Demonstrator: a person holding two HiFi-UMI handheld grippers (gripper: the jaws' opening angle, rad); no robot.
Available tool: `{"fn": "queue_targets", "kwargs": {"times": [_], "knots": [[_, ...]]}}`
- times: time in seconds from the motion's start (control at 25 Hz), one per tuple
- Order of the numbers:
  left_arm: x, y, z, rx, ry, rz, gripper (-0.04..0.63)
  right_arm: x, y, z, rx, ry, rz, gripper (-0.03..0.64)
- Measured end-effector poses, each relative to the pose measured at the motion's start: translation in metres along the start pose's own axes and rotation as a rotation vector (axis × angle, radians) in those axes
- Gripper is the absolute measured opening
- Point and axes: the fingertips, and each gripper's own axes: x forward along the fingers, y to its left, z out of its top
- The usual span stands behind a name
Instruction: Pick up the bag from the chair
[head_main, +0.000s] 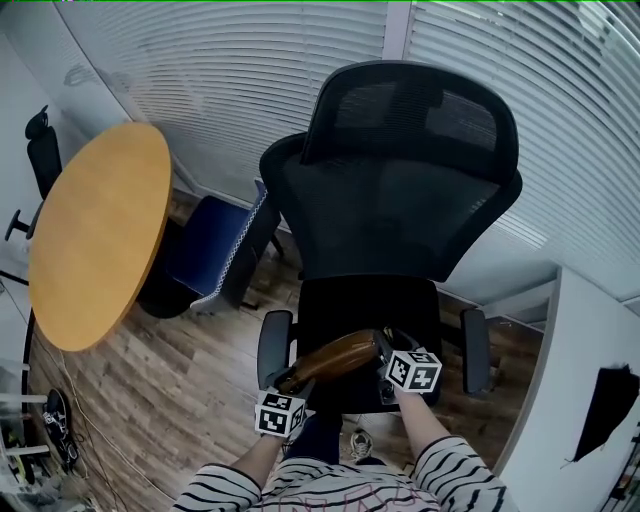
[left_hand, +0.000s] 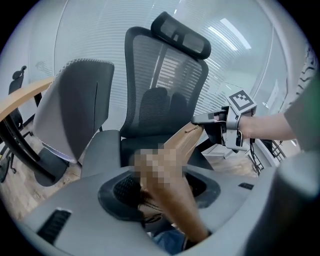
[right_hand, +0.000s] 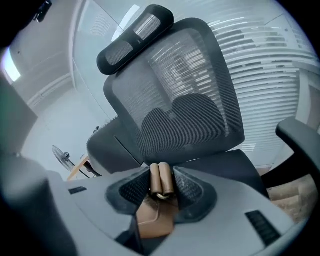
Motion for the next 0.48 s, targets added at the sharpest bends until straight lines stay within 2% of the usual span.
{"fn": "queue_targets", "kwargs": {"times": [0.32, 0.48], "knots": [[-0.037, -0.027, 0.021, 0.086, -0.030, -0.030, 0.222, -0.055, 0.016, 0.020, -0.061, -0.023, 0.006, 0.146], [-0.057, -0.044, 0.037, 0.131, -0.068, -0.023, 0.218, -0.086, 0.023, 0.037, -0.062, -0.087, -0.018, 0.143]]}}
